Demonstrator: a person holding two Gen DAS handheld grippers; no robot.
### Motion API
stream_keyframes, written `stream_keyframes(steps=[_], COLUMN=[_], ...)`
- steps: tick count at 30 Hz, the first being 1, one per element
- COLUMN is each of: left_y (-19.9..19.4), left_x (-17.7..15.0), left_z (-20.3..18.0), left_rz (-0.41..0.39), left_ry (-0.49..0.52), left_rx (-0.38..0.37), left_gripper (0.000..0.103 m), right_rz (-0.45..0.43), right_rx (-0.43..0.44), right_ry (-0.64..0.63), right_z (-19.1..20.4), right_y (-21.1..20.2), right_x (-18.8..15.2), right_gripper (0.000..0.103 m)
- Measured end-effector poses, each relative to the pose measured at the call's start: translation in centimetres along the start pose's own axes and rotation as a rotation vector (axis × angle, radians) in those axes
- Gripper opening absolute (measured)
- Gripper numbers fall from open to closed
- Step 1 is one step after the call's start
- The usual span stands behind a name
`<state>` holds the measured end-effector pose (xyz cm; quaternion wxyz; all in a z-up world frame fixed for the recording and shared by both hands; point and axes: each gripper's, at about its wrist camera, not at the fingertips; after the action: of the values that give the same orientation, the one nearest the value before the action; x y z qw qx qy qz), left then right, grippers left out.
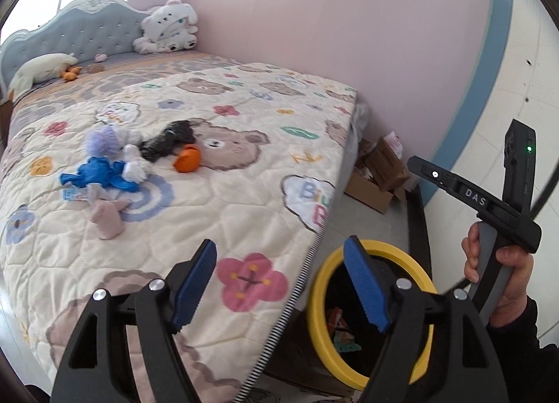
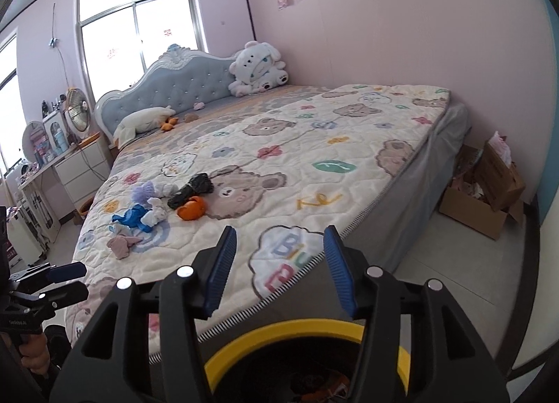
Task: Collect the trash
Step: 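Move both open grippers back over the bed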
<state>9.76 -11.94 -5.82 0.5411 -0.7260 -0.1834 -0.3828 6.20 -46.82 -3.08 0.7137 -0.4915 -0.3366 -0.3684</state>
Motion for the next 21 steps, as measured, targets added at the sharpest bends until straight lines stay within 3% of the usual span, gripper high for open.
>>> stream_keyframes(steps=[11,21], left_y=[1.5,4.2], left_x=[1.2,0.7], left_z=[7.5,13.4], left_rz=[-0.005,0.046], left_ry=[-0.121,-0.229], left_rx=[0.114,0.173], left_gripper=[0.072,0.072], right_rz=[0.069,0.160], right_rx=[0.118,0.172], right_ry=[-0.054,-0.082], right_z=[5.1,8.9], right_y=[9.3,18.7], right_x=[3.5,4.7], right_gripper=[0.050,0.050])
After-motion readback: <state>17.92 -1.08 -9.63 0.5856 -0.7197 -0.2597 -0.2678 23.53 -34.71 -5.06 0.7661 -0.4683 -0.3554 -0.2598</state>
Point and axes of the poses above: each gripper's, at about its wrist camera, not at the fingertips, and y roughly the way its jaws point, z to its left, x to its top, and after that the axes turned 12 degrees about x, right-handed
